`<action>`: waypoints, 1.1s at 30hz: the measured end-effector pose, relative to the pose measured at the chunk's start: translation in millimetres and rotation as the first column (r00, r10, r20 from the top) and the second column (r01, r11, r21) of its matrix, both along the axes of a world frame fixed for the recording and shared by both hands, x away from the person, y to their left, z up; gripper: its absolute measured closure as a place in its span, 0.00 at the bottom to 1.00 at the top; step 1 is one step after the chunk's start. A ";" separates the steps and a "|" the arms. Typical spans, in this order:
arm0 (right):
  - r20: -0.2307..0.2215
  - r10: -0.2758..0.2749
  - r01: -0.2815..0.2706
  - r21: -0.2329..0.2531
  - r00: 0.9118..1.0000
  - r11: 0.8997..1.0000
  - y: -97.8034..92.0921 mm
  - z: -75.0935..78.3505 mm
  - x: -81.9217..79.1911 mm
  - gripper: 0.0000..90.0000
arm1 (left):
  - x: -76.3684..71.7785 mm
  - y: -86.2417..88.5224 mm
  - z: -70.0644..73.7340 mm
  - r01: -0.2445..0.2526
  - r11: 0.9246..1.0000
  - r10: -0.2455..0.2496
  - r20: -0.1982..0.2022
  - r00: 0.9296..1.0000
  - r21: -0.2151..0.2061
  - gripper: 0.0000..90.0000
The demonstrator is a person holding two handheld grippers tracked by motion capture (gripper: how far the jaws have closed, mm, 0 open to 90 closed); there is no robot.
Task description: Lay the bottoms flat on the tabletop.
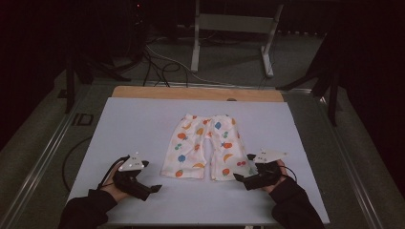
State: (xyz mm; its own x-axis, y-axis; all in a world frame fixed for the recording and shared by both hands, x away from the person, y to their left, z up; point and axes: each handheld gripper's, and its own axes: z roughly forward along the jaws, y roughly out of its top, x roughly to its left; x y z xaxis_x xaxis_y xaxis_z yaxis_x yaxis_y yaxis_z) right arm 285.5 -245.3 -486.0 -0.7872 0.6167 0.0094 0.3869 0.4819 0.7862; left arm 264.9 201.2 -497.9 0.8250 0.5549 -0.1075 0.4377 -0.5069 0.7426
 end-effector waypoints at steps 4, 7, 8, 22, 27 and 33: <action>-0.008 0.001 -0.001 0.010 1.000 1.000 -10.5 -1.7 -9.3 0.11 | -8.5 11.5 -1.6 -0.015 1.000 0.015 -0.003 1.000 0.000 0.00; -0.009 -0.001 0.001 0.019 1.000 1.000 -17.5 -4.8 -15.7 0.11 | -14.2 18.4 -2.8 -0.026 1.000 0.026 -0.002 1.000 -0.009 0.00; -0.026 0.002 -0.001 0.024 1.000 1.000 -19.8 -5.8 -17.4 0.11 | -15.9 20.5 -3.2 -0.028 1.000 0.028 -0.003 1.000 -0.005 0.00; 0.001 -0.024 0.024 -0.031 1.000 0.999 -31.4 -18.0 -25.5 0.11 | -22.6 27.7 -9.2 -0.049 0.999 0.049 0.005 0.999 -0.015 0.00; -0.018 -0.027 0.026 -0.010 0.999 1.000 -32.0 -19.8 -23.9 0.11 | -23.0 26.4 -8.9 -0.044 0.999 0.045 0.009 0.999 -0.024 0.00; -0.024 -0.034 0.034 -0.019 0.999 0.999 -32.5 -21.1 -22.7 0.11 | -22.4 28.1 -8.5 -0.056 0.998 0.056 0.014 0.998 -0.034 0.00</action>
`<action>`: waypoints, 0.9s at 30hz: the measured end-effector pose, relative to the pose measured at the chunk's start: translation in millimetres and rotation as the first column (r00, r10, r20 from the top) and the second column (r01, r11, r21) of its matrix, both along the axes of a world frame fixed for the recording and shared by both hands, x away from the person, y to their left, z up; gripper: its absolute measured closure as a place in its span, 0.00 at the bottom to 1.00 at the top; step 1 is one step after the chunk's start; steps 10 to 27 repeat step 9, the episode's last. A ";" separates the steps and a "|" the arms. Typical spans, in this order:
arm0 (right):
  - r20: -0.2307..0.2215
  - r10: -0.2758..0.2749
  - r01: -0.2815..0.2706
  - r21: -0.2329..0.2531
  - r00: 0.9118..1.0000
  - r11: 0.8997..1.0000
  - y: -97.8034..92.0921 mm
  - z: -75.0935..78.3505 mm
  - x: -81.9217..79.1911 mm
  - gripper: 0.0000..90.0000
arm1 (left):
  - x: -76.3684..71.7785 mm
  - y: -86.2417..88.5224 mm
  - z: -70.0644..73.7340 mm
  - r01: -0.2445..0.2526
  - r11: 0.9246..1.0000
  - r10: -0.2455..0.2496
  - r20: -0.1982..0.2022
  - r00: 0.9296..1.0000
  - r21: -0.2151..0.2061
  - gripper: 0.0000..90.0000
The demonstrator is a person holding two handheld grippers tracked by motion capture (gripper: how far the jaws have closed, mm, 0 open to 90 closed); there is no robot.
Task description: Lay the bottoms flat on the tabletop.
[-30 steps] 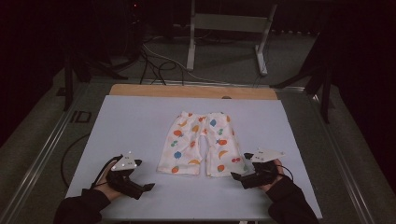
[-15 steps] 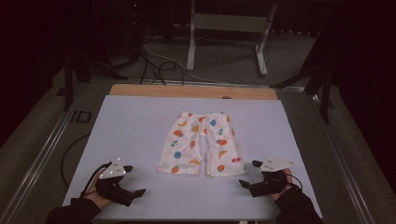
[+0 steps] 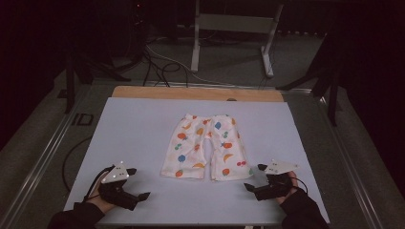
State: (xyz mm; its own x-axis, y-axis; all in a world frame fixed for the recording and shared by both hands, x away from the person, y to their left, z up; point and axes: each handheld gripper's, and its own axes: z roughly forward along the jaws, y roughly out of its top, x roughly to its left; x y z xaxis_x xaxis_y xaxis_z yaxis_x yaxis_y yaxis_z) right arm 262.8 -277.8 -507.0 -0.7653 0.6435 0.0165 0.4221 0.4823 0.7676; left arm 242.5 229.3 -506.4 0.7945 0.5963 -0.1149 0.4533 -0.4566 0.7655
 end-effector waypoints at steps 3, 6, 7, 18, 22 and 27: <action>-0.003 -0.009 0.009 0.005 1.000 1.000 -1.8 -0.9 0.6 0.11 | 0.3 0.1 -0.4 0.000 1.000 0.000 -0.001 1.000 -0.002 0.00; 0.002 -0.013 0.013 0.005 1.000 1.000 -3.5 -0.7 1.2 0.11 | 0.3 -0.1 -1.0 0.001 1.000 -0.001 -0.002 1.000 -0.002 0.00; 0.000 -0.011 0.011 0.006 1.000 1.000 -3.7 -0.5 1.2 0.11 | 0.3 -0.2 -1.0 0.000 1.000 0.000 -0.001 1.000 0.001 0.00; 0.005 -0.012 0.012 -0.002 1.000 1.000 -3.4 -0.2 0.8 0.11 | 0.3 0.0 -0.8 0.000 1.000 0.000 -0.001 1.000 -0.004 0.00; 0.005 -0.012 0.012 -0.002 1.000 1.000 -3.4 -0.2 0.8 0.11 | 0.3 0.0 -0.8 0.000 1.000 0.000 -0.001 1.000 -0.004 0.00; 0.005 -0.012 0.012 -0.002 1.000 1.000 -3.4 -0.2 0.8 0.11 | 0.3 0.0 -0.8 0.000 1.000 0.000 -0.001 1.000 -0.004 0.00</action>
